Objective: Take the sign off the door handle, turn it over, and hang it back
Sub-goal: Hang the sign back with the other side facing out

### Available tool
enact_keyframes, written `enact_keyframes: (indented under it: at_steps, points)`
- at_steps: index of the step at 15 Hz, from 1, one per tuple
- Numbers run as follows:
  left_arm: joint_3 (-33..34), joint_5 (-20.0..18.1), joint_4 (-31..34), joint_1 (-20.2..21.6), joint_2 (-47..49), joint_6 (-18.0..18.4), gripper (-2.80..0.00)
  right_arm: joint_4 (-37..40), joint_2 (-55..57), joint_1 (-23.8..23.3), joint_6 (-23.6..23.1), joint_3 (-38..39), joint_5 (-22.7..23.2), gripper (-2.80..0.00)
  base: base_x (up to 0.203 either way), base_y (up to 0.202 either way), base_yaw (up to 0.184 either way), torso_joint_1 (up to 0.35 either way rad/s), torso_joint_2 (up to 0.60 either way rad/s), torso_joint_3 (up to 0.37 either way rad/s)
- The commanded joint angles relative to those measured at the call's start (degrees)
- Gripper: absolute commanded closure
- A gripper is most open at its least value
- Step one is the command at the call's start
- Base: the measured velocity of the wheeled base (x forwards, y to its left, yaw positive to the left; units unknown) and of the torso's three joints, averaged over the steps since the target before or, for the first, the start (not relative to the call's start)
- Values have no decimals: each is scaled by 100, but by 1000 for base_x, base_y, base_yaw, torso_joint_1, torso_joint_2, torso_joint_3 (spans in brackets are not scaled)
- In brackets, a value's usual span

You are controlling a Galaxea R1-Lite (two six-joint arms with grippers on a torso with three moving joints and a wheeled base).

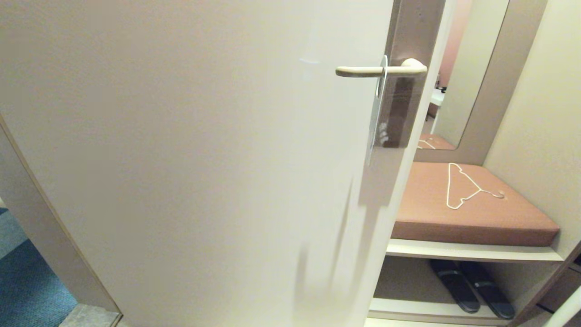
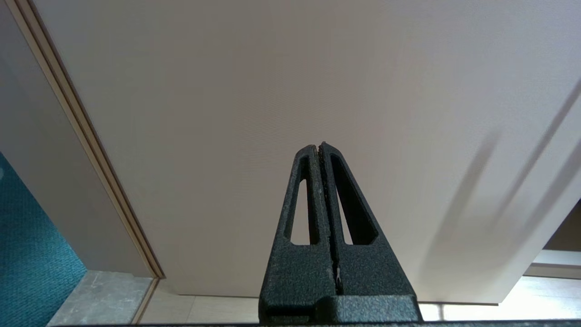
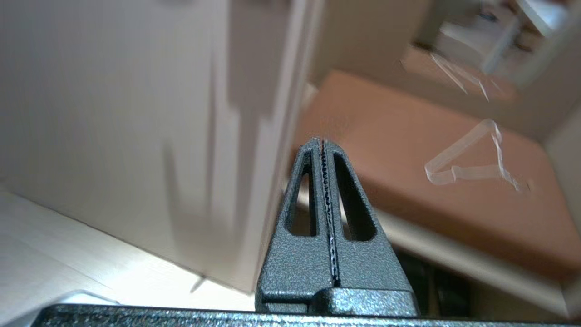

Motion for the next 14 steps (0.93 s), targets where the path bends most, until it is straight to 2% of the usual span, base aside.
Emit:
enact_keyframes:
  at_steps: [1, 3, 9, 14]
  points:
    - [0, 0, -7, 2, 7, 0, 0, 6, 1209, 219, -13, -910, 184, 0, 0, 0, 0, 0, 0, 0]
    - [0, 0, 2, 2, 7, 0, 0, 7, 1651, 775, -15, -1414, 258, 0, 0, 0, 0, 0, 0, 0]
    - [0, 0, -5, 2, 7, 0, 0, -53, 2548, 2721, 185, -2144, 313, 0, 0, 0, 0, 0, 0, 0]
    - [0, 0, 2, 2, 7, 0, 0, -778, 3780, 3262, 408, -2808, 262, 0, 0, 0, 0, 0, 0, 0]
